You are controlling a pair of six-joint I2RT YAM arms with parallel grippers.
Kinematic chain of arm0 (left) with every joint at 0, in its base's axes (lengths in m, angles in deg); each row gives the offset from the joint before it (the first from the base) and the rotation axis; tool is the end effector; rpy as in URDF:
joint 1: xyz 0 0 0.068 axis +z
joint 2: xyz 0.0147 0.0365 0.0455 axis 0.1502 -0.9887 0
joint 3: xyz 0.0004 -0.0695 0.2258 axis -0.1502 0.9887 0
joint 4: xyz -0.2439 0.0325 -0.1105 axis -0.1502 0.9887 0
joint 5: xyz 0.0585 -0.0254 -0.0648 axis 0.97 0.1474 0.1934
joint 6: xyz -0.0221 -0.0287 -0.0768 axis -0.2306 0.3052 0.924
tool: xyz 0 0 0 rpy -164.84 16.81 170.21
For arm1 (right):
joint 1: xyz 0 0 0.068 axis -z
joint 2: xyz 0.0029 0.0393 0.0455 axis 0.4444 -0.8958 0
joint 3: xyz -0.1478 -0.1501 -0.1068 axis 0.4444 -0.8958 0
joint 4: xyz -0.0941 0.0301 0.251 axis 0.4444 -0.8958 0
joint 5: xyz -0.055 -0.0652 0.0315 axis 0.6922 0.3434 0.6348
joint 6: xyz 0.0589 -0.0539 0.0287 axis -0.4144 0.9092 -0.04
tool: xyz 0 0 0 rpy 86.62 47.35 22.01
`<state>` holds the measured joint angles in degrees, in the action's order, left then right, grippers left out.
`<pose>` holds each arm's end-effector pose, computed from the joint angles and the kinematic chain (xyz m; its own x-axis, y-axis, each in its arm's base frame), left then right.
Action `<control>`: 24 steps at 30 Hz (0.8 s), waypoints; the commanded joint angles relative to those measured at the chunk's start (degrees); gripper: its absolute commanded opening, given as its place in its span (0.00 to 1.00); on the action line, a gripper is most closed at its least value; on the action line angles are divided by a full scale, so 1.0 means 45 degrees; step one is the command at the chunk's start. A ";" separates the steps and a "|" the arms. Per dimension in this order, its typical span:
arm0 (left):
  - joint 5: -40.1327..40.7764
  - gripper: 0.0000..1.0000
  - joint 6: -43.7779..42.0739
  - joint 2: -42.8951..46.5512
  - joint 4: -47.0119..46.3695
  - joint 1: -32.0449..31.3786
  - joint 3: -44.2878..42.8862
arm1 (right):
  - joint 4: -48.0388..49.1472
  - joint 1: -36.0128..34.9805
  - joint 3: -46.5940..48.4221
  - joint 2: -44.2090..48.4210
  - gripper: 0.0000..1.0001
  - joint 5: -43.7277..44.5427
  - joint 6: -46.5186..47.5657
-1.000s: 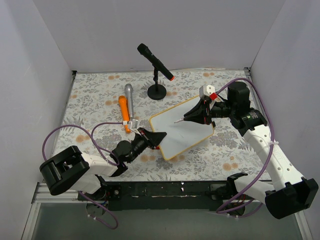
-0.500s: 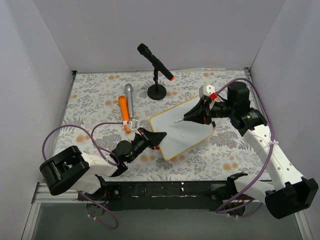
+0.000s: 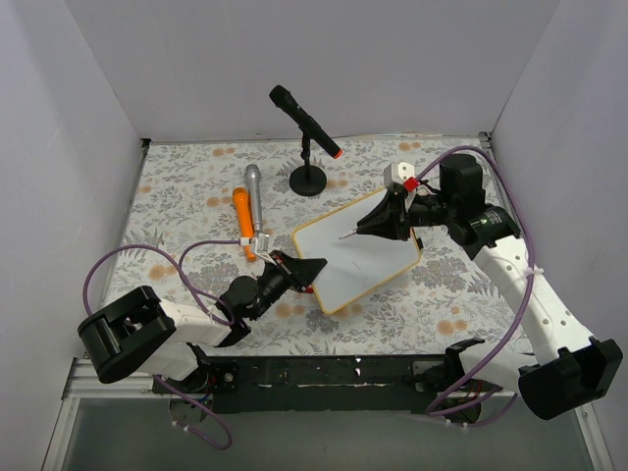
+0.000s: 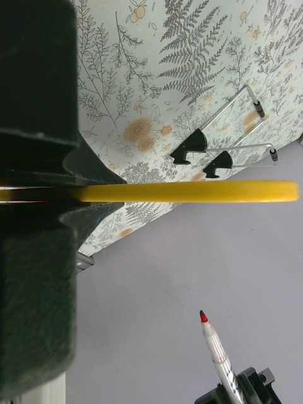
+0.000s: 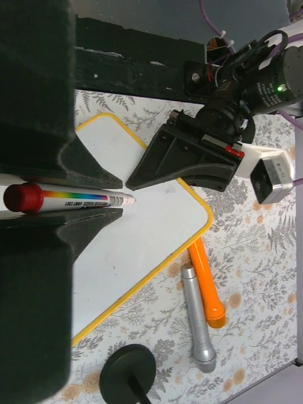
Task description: Write a sentence on the whiteboard
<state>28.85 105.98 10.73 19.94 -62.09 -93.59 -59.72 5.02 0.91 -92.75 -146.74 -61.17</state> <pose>0.1767 -0.2183 0.1461 -0.6947 -0.7185 -0.0326 0.0910 -0.0428 -0.9949 0.2368 0.1617 0.3382 0.0857 -0.2011 -0.9758 -0.9890 0.1014 -0.1078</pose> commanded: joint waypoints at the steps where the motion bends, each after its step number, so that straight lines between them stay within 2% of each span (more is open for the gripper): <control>1: 0.0886 0.00 0.0632 0.0308 -0.2906 -0.0153 -0.0476 | -0.0698 -0.0660 0.1624 -0.0420 0.01 0.0551 0.0721; 9: 0.0868 0.00 0.0632 0.0191 -0.2945 -0.0309 -0.0789 | -0.1030 -0.1463 0.1959 -0.0557 0.01 0.1625 0.1170; 18: 0.0770 0.00 0.0885 -0.0239 -0.3121 -0.0368 -0.1062 | -0.0952 -0.1522 0.1393 -0.0049 0.01 0.2076 0.1190; 24: 0.0965 0.00 0.1335 -0.0668 -0.3492 -0.0446 -0.1277 | -0.0894 -0.1639 0.1763 -0.0282 0.01 0.2446 0.1112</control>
<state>31.40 109.17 7.76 19.92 -63.64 -95.93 -64.22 -1.69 7.14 -94.21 -137.08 -56.47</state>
